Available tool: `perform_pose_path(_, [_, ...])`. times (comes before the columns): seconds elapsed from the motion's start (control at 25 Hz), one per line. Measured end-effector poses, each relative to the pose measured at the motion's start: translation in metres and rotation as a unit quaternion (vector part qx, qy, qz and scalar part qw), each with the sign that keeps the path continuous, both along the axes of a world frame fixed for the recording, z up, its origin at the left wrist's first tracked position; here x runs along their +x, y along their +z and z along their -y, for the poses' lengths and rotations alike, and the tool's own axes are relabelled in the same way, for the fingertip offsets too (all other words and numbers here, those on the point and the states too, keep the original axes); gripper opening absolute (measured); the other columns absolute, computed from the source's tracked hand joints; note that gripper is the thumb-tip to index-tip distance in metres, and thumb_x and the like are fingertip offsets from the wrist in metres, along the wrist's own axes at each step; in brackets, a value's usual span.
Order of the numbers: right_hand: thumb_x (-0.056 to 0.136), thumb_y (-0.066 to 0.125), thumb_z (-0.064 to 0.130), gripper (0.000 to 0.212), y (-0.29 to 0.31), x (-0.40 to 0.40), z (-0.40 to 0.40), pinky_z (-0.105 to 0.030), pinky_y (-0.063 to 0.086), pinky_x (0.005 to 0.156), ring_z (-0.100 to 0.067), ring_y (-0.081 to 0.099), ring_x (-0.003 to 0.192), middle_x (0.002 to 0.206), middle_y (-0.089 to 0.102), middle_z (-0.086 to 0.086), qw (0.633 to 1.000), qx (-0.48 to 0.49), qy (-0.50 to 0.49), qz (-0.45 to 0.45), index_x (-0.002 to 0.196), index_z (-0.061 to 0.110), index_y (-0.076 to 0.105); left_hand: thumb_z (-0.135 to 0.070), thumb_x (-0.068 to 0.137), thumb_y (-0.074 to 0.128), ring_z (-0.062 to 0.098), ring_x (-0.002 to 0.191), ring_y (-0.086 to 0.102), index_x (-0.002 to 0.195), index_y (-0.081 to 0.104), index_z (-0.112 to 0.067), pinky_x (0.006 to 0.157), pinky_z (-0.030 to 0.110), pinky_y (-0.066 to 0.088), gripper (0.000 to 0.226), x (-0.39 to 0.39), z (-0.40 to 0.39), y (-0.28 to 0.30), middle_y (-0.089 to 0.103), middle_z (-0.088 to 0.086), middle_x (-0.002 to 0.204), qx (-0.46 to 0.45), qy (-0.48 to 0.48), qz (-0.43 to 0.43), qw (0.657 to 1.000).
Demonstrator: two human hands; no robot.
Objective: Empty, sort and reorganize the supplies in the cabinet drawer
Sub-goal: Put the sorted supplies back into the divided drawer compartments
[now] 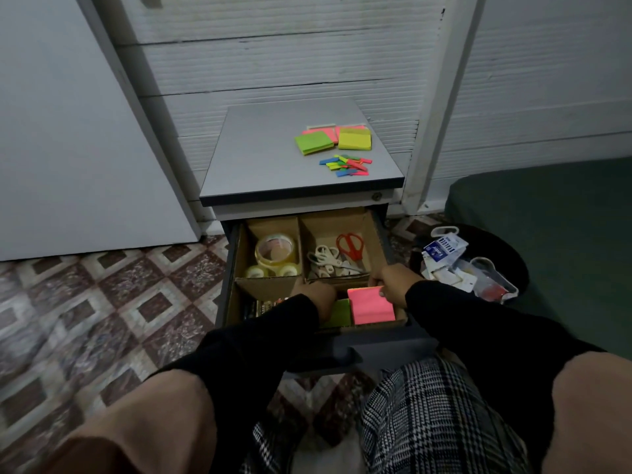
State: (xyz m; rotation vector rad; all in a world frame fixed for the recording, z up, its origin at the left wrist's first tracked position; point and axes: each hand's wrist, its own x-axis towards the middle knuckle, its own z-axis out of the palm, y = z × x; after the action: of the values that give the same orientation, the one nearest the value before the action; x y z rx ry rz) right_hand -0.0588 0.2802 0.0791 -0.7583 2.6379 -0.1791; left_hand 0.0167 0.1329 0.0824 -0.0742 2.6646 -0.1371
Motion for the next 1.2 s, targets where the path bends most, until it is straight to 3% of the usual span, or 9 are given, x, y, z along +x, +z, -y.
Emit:
perform_pose_path(0.12, [0.091,0.047,0.001,0.032,-0.006,-0.002,0.000,-0.033,0.047,0.089,-0.029,0.056,0.109,0.120,0.057,-0.014,0.999,0.034,0.026,-0.018,0.118,0.014,0.058,-0.018,0.096,0.039,0.022,0.125,0.048,0.128,0.054,-0.021,0.111,0.042,0.014,0.035,0.002,-0.002,-0.013,0.052,0.005,0.134,-0.024,-0.004,-0.017,1.000])
perform_pose_path(0.48, [0.088,0.044,-0.003,0.037,-0.018,-0.002,0.000,-0.028,0.045,0.085,-0.026,0.057,0.110,0.121,0.057,-0.010,0.992,0.079,0.087,-0.049,0.118,0.014,0.058,-0.018,0.094,0.039,0.019,0.124,0.051,0.131,0.041,-0.017,0.109,0.039,0.018,0.037,0.004,0.003,-0.021,0.056,0.004,0.132,-0.007,0.002,-0.114,0.994])
perform_pose_path(0.68, [0.087,0.040,-0.007,0.040,-0.025,0.004,-0.001,-0.032,0.044,0.089,-0.027,0.059,0.108,0.116,0.061,-0.012,0.988,0.081,0.098,-0.083,0.115,0.014,0.060,-0.020,0.096,0.037,0.018,0.118,0.054,0.117,0.059,-0.024,0.110,0.041,0.013,0.031,0.004,0.007,-0.029,0.066,-0.002,0.116,-0.030,-0.019,-0.072,0.997])
perform_pose_path(0.92, [0.087,0.043,-0.007,0.052,-0.033,-0.004,0.001,-0.032,0.048,0.092,-0.027,0.058,0.112,0.125,0.057,-0.013,0.991,0.054,0.098,-0.073,0.132,0.018,0.050,-0.026,0.094,0.045,0.018,0.127,0.046,0.129,0.053,-0.027,0.114,0.044,0.004,0.036,0.005,0.010,-0.028,0.062,-0.003,0.124,-0.031,-0.039,-0.046,0.998])
perform_pose_path(1.08, [0.088,0.051,0.000,0.037,-0.036,-0.011,-0.003,-0.029,0.047,0.097,-0.021,0.058,0.113,0.125,0.061,-0.004,0.988,0.084,0.122,-0.048,0.116,0.020,0.065,-0.027,0.091,0.050,0.017,0.126,0.047,0.121,0.059,-0.028,0.114,0.042,0.003,0.031,0.007,0.012,-0.030,0.062,-0.004,0.124,-0.032,-0.032,-0.043,0.998])
perform_pose_path(1.2, [0.092,0.055,0.018,0.030,-0.034,-0.006,-0.005,-0.027,0.040,0.104,-0.021,0.048,0.124,0.135,0.050,-0.003,0.973,0.133,0.176,-0.070,0.116,0.029,0.067,-0.028,0.090,0.053,0.019,0.126,0.046,0.121,0.059,-0.028,0.113,0.041,0.007,0.032,0.007,0.013,-0.032,0.061,-0.003,0.124,-0.033,-0.031,-0.044,0.998])
